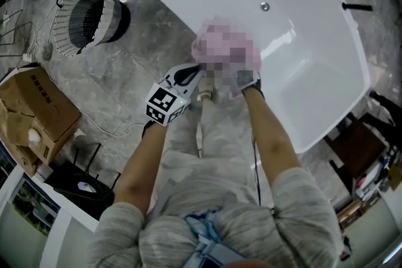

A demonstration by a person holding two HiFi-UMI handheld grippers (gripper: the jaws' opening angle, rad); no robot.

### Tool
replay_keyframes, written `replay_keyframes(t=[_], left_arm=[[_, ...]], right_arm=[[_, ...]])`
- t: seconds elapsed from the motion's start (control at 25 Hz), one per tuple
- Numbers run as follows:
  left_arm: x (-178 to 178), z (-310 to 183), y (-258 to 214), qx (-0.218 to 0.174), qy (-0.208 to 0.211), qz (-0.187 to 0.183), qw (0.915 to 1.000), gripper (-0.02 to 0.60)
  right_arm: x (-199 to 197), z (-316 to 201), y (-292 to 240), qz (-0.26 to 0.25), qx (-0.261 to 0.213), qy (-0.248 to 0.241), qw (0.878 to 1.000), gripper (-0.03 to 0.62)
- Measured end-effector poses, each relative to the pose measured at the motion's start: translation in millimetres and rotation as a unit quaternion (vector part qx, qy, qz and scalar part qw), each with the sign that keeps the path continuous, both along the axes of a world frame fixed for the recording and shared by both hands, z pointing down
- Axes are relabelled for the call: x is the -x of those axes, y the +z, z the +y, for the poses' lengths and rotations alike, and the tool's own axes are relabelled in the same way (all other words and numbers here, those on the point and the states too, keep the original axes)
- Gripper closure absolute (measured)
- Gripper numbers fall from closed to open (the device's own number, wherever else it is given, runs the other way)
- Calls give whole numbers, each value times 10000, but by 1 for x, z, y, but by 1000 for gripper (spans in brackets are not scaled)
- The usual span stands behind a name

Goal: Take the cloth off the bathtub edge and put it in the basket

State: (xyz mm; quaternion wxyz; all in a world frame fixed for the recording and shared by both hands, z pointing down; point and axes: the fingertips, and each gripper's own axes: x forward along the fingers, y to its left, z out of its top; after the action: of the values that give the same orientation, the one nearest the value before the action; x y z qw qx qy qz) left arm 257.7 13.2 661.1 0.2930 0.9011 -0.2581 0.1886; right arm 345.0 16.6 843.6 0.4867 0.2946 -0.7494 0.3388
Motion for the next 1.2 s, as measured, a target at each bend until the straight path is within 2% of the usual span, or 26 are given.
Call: replay_keyframes(t=[0.12,0.28,0.72,1.04,1.12,1.16,1.2], left_arm=[[0,-1,4,5,32,-7,10000,578],[1,-1,5,-8,47,-15,10000,578],[1,11,10,63,149,-90,9998,578],[1,11,10,16,95,-98,9999,578],[0,11,10,54,82,-87,9999,578],[0,11,11,54,75,-84,9999,578],[0,10,11,52,68,-83,9999,578]], right_arm=[[-3,-6,5,155,-44,-22,9999,309],[7,-4,1,-94,-50,-58,9999,320],[7,-4,-14,34,-880,-200,9959,393],[6,-4,-24,43,-1175,-326,9925,422],[7,-4,-28,61,-1296,-448,9905,450],[7,-3,-29,68,-1364,-524,9892,522],[8,-3,-30,80,-1396,-589,9884,534]])
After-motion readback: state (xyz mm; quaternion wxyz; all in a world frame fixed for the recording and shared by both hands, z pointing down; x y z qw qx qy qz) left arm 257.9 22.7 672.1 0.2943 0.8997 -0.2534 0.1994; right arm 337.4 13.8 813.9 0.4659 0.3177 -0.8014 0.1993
